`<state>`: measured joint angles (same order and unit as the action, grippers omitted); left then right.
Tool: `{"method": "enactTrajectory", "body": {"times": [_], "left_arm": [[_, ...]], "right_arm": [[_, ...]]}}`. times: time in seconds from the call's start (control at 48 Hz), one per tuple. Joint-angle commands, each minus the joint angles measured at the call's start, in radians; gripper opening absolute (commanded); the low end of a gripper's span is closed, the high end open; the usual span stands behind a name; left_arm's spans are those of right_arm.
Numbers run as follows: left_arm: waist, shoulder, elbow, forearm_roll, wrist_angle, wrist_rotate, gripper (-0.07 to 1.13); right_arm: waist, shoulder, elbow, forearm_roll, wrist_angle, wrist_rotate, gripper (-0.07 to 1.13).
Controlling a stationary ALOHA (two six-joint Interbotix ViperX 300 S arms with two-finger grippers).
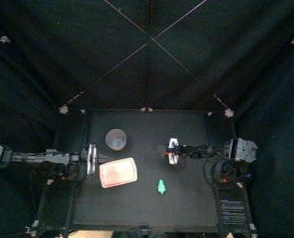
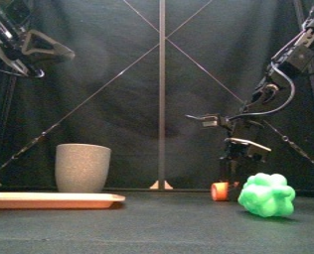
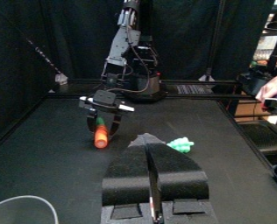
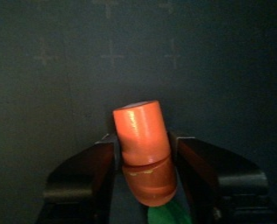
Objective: Pick the carrot then place it on the pink plate
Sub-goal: Place carrot on the pink plate
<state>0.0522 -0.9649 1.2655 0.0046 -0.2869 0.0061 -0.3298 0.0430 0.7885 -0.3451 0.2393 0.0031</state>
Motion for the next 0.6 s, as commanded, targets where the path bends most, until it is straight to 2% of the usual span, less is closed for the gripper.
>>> {"method": "enactTrajectory", "body": {"times": [0.021,0.062,0.125,0.604], "left_arm": [[0.002,0.000,-0.014,0.002,-0.003,0.000,-0.03],[0.002,0.000,-0.014,0.002,-0.003,-0.002,-0.03],[0.002,0.000,-0.014,0.002,-0.003,-0.002,-0.03],[0.005,-0.003,-0.014,0.003,-0.003,0.000,-0.03]], "right_arm": [[0.002,-0.018,-0.026,0.012,0.002,0.000,0.55],[0.003,-0.017,-0.038,0.021,0.002,0.000,0.49],[0.017,-0.018,-0.064,0.038,0.003,0.003,0.45],[0.265,0.071,-0.489,0.091,0.038,-0.003,0.45]]}}
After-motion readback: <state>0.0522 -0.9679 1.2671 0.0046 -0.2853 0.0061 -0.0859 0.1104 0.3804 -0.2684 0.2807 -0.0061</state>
